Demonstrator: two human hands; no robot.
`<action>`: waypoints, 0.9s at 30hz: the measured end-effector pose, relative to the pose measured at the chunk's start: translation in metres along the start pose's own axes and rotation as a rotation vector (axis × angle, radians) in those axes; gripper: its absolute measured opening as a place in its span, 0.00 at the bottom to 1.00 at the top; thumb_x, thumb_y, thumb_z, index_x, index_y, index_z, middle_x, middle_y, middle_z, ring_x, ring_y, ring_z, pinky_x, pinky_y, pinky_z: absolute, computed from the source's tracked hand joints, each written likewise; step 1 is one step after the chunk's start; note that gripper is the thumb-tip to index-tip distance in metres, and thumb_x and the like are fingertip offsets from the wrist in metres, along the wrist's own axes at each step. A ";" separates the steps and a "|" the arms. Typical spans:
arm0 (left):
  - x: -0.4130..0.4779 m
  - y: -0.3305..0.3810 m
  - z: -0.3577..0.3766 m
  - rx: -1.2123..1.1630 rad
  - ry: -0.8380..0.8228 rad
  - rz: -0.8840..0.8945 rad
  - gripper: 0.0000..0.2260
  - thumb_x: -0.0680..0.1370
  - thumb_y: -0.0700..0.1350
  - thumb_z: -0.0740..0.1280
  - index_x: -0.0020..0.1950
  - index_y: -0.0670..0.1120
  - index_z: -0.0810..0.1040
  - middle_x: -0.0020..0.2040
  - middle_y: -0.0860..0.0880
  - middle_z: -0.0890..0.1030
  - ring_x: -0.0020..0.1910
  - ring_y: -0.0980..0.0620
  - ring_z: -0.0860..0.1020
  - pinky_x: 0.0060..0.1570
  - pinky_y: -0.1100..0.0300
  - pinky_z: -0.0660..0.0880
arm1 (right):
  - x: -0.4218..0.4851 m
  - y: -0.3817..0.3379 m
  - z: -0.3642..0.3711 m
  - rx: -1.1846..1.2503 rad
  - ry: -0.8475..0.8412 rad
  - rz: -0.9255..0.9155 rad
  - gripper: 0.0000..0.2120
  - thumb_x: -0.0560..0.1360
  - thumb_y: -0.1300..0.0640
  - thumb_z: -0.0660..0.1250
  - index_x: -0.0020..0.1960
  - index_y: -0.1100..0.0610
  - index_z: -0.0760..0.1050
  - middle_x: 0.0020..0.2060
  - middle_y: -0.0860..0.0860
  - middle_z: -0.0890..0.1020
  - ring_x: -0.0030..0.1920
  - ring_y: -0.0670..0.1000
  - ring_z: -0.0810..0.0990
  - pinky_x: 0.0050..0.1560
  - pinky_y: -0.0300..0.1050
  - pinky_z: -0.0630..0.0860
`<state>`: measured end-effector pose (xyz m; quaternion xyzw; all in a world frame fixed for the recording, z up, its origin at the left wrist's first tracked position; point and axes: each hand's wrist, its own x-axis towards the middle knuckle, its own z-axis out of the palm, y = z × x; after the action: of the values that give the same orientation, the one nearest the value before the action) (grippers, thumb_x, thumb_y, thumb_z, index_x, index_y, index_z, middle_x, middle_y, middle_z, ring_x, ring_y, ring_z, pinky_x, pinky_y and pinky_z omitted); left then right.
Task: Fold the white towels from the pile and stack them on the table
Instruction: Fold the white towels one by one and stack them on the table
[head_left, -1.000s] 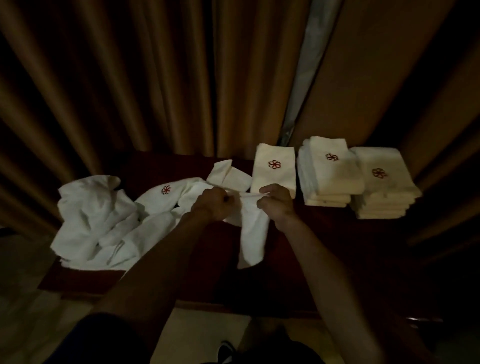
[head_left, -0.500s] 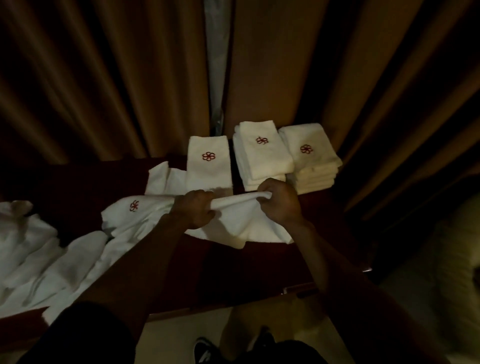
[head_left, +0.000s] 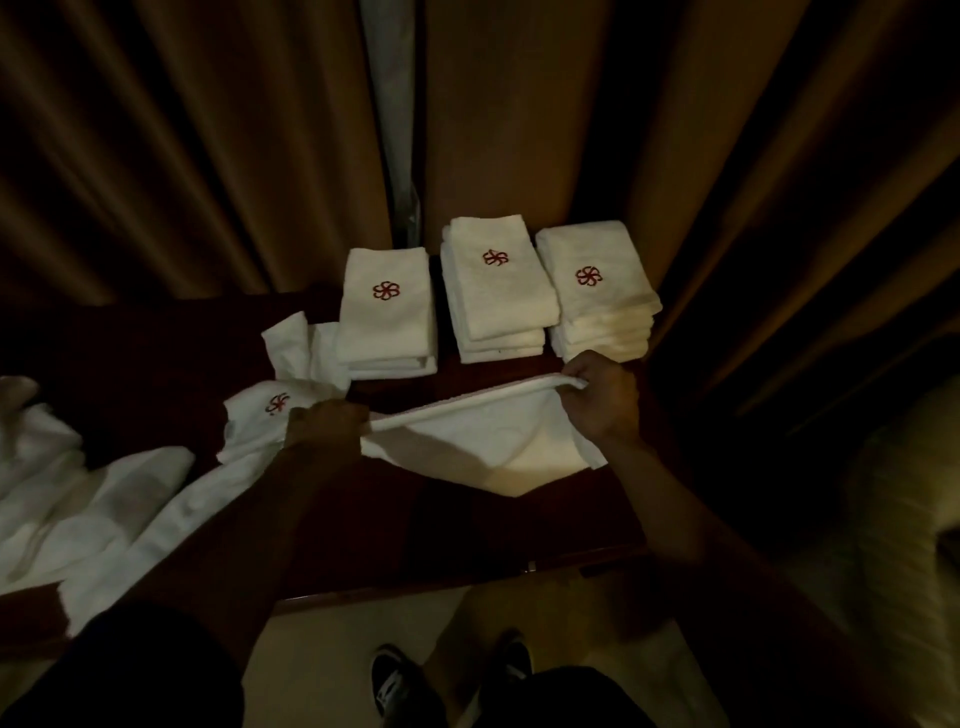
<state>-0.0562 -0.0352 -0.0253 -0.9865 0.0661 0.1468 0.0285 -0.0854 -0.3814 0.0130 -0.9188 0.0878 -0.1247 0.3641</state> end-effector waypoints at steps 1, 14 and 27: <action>-0.001 -0.002 0.002 0.007 0.013 -0.048 0.10 0.78 0.47 0.64 0.58 0.55 0.78 0.54 0.53 0.80 0.57 0.49 0.79 0.59 0.47 0.72 | 0.002 0.002 -0.003 -0.002 0.008 -0.020 0.06 0.70 0.65 0.73 0.40 0.54 0.80 0.35 0.49 0.83 0.38 0.51 0.81 0.39 0.41 0.74; 0.000 -0.013 -0.061 -0.284 0.508 -0.066 0.06 0.78 0.44 0.66 0.52 0.45 0.82 0.46 0.42 0.79 0.42 0.38 0.80 0.39 0.47 0.77 | 0.025 -0.004 -0.007 -0.001 -0.019 -0.014 0.04 0.73 0.56 0.76 0.44 0.54 0.82 0.38 0.49 0.84 0.38 0.47 0.78 0.38 0.39 0.69; 0.008 -0.035 -0.184 -0.426 0.647 0.060 0.15 0.77 0.34 0.64 0.61 0.42 0.81 0.56 0.39 0.82 0.54 0.37 0.80 0.52 0.47 0.77 | 0.080 -0.078 -0.058 0.107 0.220 -0.141 0.06 0.71 0.59 0.77 0.44 0.54 0.80 0.35 0.48 0.80 0.37 0.53 0.82 0.37 0.48 0.78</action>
<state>0.0091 -0.0152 0.1492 -0.9634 0.0685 -0.1606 -0.2036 -0.0202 -0.3831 0.1214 -0.8827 0.0554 -0.2546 0.3911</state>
